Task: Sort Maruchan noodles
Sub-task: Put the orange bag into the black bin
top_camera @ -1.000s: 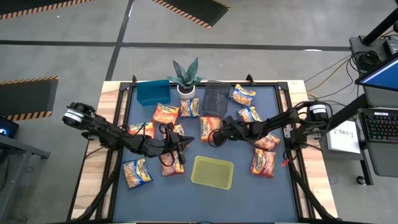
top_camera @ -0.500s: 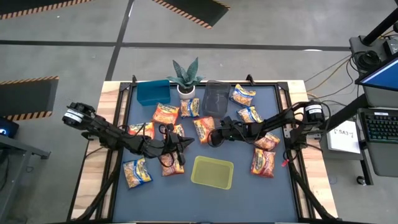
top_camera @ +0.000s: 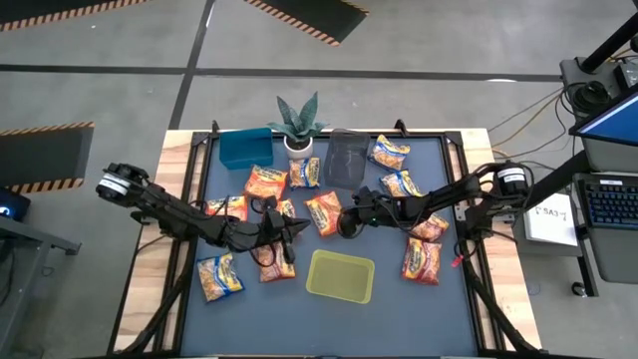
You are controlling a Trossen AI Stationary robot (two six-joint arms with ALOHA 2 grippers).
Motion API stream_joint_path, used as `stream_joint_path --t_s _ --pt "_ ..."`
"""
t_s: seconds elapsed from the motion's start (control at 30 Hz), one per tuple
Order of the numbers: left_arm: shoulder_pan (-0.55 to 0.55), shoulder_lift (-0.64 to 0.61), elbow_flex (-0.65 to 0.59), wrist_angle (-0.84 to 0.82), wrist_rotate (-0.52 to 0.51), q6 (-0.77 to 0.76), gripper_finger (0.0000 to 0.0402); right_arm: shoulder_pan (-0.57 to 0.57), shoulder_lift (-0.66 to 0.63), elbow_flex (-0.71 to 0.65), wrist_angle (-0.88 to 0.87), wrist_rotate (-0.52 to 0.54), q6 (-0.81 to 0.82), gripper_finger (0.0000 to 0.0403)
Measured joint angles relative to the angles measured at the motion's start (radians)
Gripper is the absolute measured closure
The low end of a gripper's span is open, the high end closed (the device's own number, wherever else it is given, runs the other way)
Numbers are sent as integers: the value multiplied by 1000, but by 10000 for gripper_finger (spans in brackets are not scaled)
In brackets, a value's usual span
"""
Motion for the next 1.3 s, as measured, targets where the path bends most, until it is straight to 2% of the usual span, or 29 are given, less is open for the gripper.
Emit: stream_joint_path --t_s 0.23,0.57,0.77,1.0,1.17,1.3 --pt "0 -2 0 -63 0 43 402 8 -54 0 -66 -37 -3 395" --pt "76 206 13 -86 3 -58 402 8 -254 0 -379 -47 56 394" --pt "148 338 95 -87 146 -65 402 8 -354 0 -448 -51 73 390" --pt "160 396 158 -149 157 -16 402 6 -364 0 -464 -51 101 334" --pt "171 391 146 -160 155 4 402 6 -292 -2 -440 -50 132 283" --pt "191 399 135 -162 154 0 402 1 -214 -2 -330 -53 134 252"
